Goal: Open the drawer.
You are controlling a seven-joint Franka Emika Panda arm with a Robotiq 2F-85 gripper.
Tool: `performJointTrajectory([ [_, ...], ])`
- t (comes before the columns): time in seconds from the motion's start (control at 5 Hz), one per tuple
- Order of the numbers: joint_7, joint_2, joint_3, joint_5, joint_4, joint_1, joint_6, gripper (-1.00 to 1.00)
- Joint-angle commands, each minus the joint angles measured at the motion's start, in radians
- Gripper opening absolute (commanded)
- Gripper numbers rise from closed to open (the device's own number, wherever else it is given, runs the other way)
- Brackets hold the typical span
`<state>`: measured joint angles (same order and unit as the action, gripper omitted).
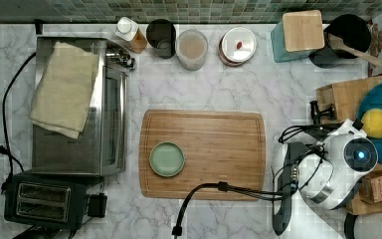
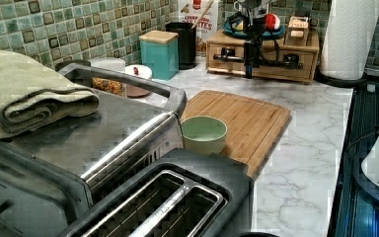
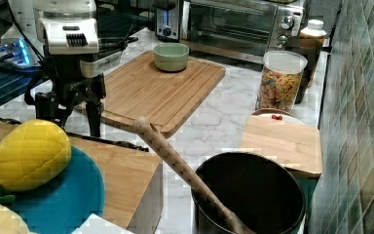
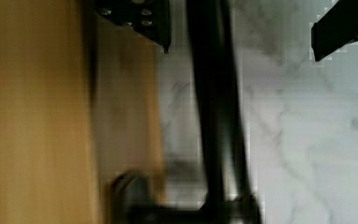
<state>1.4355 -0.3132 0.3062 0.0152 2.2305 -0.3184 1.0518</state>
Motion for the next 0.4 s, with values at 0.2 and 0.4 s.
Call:
performJointTrajectory([
  [0.2,0.068,0.039,-0.068,-0.068,0.015,0.0,0.059,1.0],
  [0.4,0.015,0.015,-0.086,-0.076,0.048,0.03,0.109,1.0],
])
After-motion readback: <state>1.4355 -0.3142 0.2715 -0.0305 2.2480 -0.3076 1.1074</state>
